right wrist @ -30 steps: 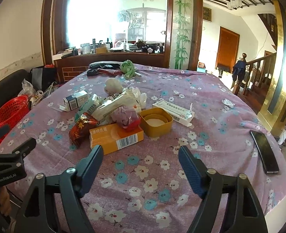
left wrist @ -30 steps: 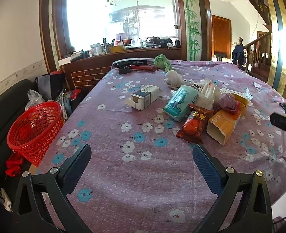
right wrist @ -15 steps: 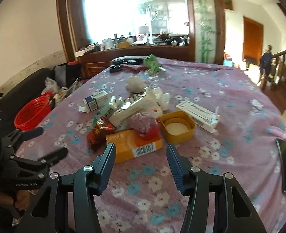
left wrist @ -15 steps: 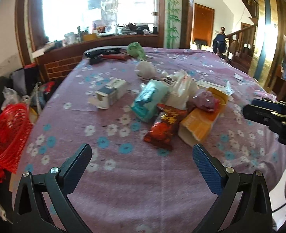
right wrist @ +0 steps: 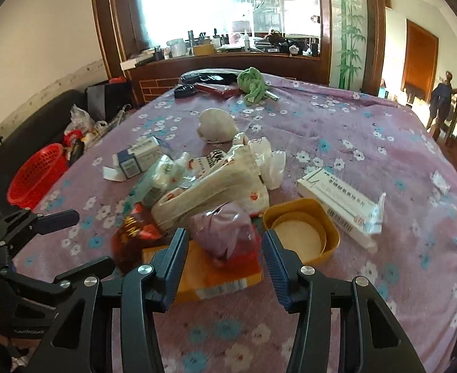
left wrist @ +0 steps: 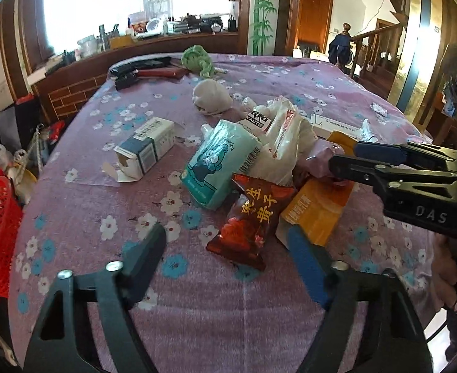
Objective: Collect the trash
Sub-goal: 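Grasp the red-gold snack wrapper with the left gripper while the right grasps a plastic bag, then carry the wrapper and bag to the red basket and release both, then return both tools to the bed and approach the orange box and yellow lid, then grasp the orange ointment box with the left gripper while the right grasps the yellow lid, then carry the box and lid to the red basket and release them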
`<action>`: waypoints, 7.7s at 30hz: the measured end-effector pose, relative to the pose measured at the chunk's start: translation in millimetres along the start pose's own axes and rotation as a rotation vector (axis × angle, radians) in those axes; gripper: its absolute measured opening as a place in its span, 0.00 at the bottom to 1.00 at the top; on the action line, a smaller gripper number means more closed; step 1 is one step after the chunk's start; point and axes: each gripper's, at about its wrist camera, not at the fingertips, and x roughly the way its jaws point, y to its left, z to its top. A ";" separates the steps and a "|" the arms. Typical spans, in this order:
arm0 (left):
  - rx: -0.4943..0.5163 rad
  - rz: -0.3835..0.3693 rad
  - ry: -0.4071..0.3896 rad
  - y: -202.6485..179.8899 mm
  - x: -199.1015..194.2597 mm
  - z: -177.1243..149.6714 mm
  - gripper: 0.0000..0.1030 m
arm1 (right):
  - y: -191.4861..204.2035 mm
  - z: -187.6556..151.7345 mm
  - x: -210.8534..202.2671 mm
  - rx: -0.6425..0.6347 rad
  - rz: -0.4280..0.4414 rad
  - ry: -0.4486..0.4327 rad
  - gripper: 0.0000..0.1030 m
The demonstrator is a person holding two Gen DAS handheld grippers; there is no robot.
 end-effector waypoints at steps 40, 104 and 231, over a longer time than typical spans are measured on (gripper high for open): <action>-0.082 -0.045 -0.086 38.1 -49.7 -7.4 0.30 | 39.5 2.1 -41.4 -0.020 0.063 -0.062 0.39; 0.147 -0.083 -0.187 6.2 -78.5 -21.1 0.90 | -4.0 -26.5 -79.3 0.263 0.029 -0.141 0.55; -0.354 0.439 -0.331 252.7 -163.9 -83.8 0.43 | 285.7 69.4 -0.7 -0.132 0.132 -0.012 0.11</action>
